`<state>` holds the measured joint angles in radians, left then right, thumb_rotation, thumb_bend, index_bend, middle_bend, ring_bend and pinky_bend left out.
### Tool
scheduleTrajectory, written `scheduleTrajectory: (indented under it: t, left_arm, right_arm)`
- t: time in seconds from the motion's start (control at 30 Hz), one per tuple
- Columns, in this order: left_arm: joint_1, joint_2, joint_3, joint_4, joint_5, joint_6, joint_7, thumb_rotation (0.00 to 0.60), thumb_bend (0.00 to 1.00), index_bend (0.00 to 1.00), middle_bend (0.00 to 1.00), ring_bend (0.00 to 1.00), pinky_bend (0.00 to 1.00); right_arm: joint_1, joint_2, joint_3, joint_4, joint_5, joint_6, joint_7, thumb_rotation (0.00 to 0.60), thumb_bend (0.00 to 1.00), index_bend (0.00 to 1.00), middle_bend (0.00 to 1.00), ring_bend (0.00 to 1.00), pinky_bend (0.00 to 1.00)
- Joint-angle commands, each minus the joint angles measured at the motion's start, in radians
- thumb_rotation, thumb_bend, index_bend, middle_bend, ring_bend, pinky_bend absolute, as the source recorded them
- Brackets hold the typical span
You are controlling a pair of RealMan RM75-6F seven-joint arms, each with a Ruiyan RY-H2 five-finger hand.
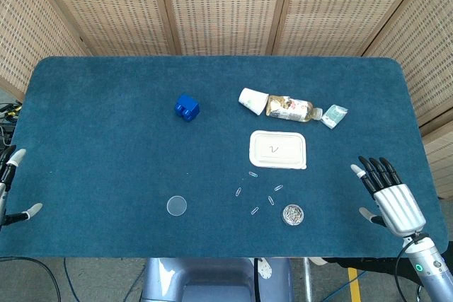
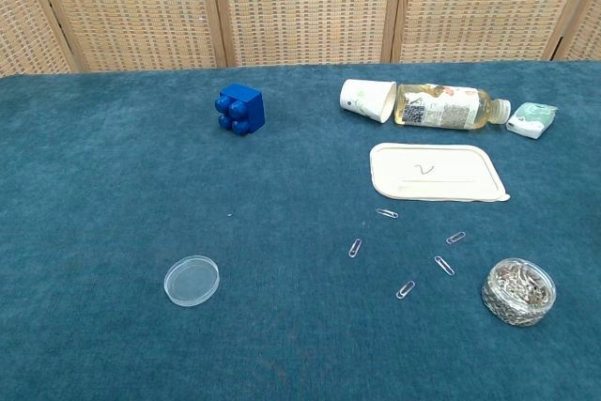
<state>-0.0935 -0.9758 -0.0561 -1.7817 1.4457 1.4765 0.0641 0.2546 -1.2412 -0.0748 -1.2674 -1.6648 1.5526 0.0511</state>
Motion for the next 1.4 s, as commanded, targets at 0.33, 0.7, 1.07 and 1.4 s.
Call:
scheduleTrajectory:
  t: [0.33,0.7,1.07,1.4]
  left_arm:
    - [0.002,0.004,-0.004,-0.005,0.001,0.006,-0.003,0.6,0.01,0.0,0.0,0.0,0.0]
    - [-0.009,-0.008,-0.008,0.01,-0.019,-0.021,0.008,0.6,0.0,0.0,0.0,0.0,0.0]
    - [-0.024,-0.014,-0.017,0.024,-0.055,-0.055,0.007,0.6,0.01,0.0,0.0,0.0,0.0]
    - [-0.03,-0.016,-0.019,0.028,-0.065,-0.067,0.008,0.6,0.01,0.0,0.0,0.0,0.0]
  right_arm:
    - [0.153,0.084,0.043,-0.151,-0.031,-0.214,0.065,0.6,0.0,0.11,0.0,0.0,0.0]
    - [0.381,0.021,0.155,-0.291,0.129,-0.59,-0.069,0.6,0.2,0.4,0.0,0.0,0.0]
    - [0.476,-0.172,0.189,-0.189,0.306,-0.742,-0.287,0.6,0.33,0.43,0.0,0.0,0.0]
    - [0.484,-0.232,0.149,-0.126,0.332,-0.752,-0.369,0.6,0.33,0.44,0.0,0.0,0.0]
